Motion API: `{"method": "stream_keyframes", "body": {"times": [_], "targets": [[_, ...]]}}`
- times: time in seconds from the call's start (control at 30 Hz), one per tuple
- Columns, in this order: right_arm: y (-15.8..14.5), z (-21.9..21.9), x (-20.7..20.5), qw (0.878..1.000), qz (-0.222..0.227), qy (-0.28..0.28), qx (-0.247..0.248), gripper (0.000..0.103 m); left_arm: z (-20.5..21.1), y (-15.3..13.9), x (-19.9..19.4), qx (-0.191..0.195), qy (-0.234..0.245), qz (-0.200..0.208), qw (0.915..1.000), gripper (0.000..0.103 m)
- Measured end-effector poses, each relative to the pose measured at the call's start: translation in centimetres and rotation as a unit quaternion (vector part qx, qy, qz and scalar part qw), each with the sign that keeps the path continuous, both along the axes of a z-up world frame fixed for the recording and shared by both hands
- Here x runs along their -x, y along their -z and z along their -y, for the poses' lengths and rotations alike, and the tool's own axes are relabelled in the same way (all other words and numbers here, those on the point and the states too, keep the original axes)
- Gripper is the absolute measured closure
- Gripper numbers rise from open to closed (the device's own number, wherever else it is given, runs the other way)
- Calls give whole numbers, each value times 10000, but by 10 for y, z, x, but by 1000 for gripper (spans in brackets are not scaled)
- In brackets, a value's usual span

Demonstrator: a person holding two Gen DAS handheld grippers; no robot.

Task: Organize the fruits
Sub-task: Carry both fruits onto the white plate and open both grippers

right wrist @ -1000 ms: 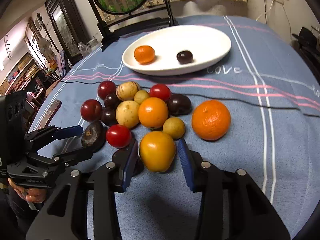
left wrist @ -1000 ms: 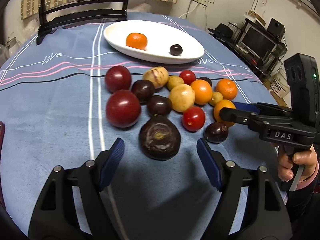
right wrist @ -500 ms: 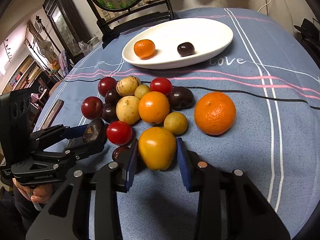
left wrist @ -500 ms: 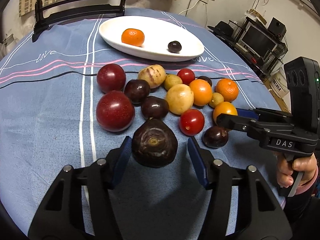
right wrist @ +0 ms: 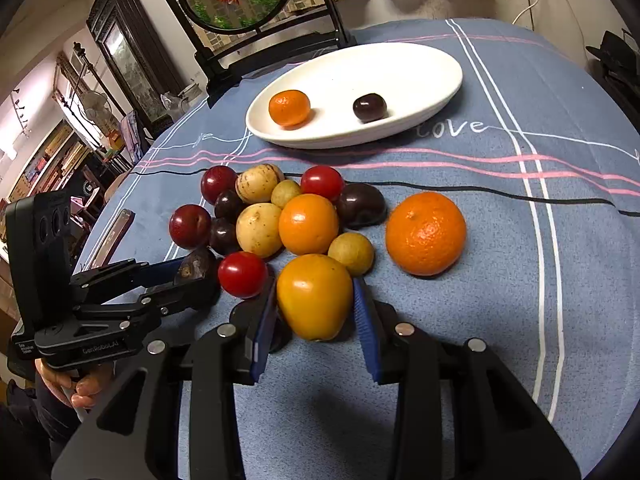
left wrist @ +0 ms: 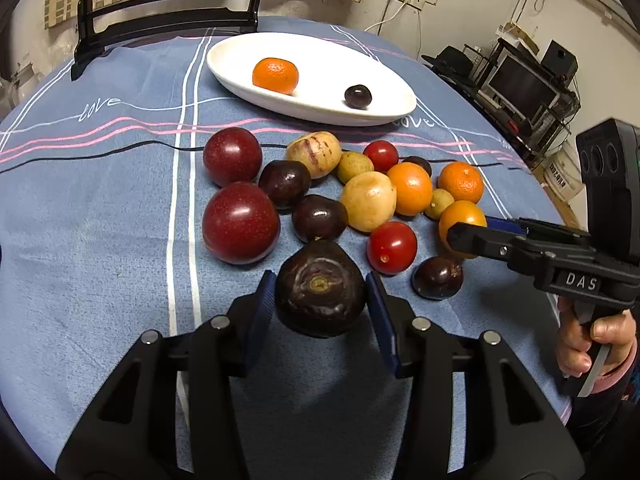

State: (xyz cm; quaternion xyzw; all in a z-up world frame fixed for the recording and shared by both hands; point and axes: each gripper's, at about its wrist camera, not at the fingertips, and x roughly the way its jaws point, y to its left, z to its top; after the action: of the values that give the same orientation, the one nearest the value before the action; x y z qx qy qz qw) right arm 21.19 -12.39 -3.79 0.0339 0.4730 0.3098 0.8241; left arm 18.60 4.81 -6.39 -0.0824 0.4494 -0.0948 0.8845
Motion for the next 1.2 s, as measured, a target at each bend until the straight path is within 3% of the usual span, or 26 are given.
{"method": "stream_keyframes", "body": {"times": [0.1,0.27,0.43,0.67,0.83,0.97,1.13,1.2], "targets": [[0,1,-1,10000,-13,12,-7,65,9,1,0,-346,37,-18,9994,56],[-1,2,0,10000,17,43,2,65,35,0,2,-1239,111,-1,9922,57],[-5,4,1,9999,121,62,-83,65,18,-3,3,-712,20,69,9974,58],[-17,8,-2,9982,405,157,-418,65,9,-42,4,69,201,723,9972,58],[-36,6,-24,9942,735,469,-625,65,3,-72,-31,188,49,1026,9945,58],[-44,0,-59,9916,684,766,-784,65,-5,-89,-70,256,-180,1123,9932,58],[-46,-15,-110,9897,645,1106,-640,65,-30,-95,-123,154,-604,1029,9927,58],[-42,-17,-128,9889,542,1233,-621,65,-43,-87,-147,174,-794,794,9935,58]]}}
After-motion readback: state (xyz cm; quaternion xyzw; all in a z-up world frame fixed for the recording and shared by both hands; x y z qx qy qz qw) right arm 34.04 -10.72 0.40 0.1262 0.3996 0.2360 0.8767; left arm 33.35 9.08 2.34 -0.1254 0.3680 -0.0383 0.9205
